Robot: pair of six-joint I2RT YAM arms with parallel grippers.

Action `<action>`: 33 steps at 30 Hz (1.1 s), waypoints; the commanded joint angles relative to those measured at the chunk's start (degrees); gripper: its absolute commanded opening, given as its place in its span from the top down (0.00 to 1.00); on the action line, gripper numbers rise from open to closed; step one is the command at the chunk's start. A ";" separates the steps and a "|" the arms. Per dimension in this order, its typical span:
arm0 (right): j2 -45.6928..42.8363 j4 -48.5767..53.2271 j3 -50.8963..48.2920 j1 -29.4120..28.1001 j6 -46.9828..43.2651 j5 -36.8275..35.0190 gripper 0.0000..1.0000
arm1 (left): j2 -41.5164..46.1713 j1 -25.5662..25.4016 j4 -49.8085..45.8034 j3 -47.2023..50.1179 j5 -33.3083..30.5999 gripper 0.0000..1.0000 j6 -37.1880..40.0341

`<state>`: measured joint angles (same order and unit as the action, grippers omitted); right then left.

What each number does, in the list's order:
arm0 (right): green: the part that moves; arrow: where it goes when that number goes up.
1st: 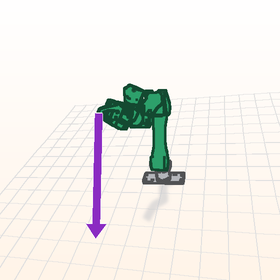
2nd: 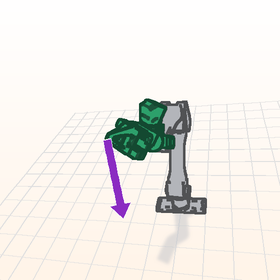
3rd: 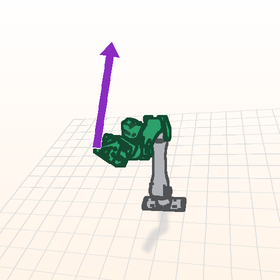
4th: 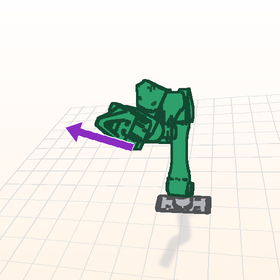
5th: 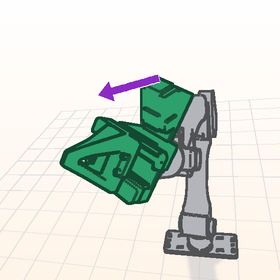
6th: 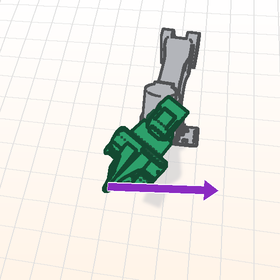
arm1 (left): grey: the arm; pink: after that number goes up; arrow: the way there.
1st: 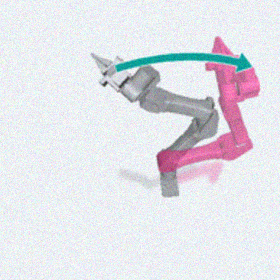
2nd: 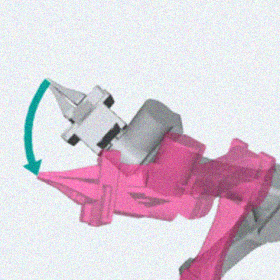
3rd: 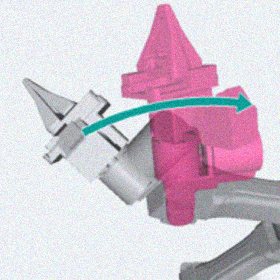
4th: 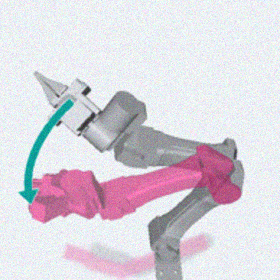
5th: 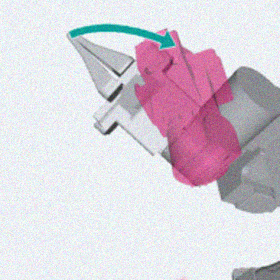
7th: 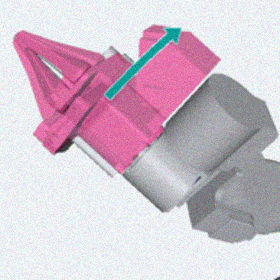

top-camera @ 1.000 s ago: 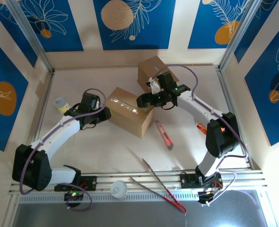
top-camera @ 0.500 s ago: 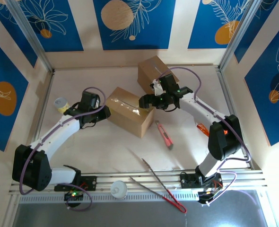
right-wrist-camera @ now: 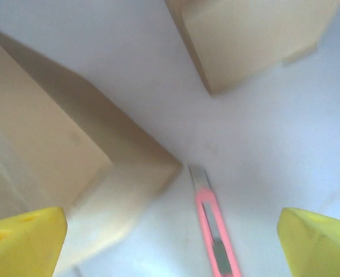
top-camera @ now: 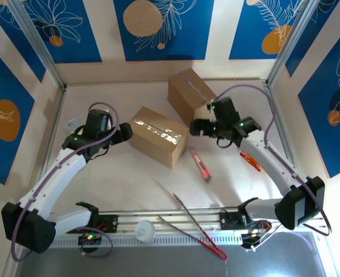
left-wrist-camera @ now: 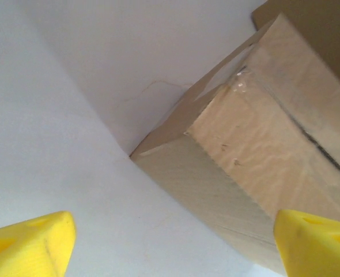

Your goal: Unpack the express box

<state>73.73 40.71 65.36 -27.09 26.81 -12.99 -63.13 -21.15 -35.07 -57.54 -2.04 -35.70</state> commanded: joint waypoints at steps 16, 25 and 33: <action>13.92 -0.90 -15.88 -9.18 13.75 -9.36 0.10 | 9.21 -0.30 -8.68 -2.05 3.71 0.01 2.71; 17.32 -3.62 -18.19 -9.87 16.98 -9.03 0.18 | 9.20 -0.30 -9.55 -2.97 2.75 0.04 1.63; 16.71 -3.30 -20.18 -11.09 18.96 -9.13 0.32 | 8.94 -0.34 -10.51 -4.41 2.38 0.05 1.58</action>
<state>89.95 35.94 47.59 -37.52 43.66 -21.58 -54.22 -21.15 -43.57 -59.48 1.17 -34.13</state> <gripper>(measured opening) 0.689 0.956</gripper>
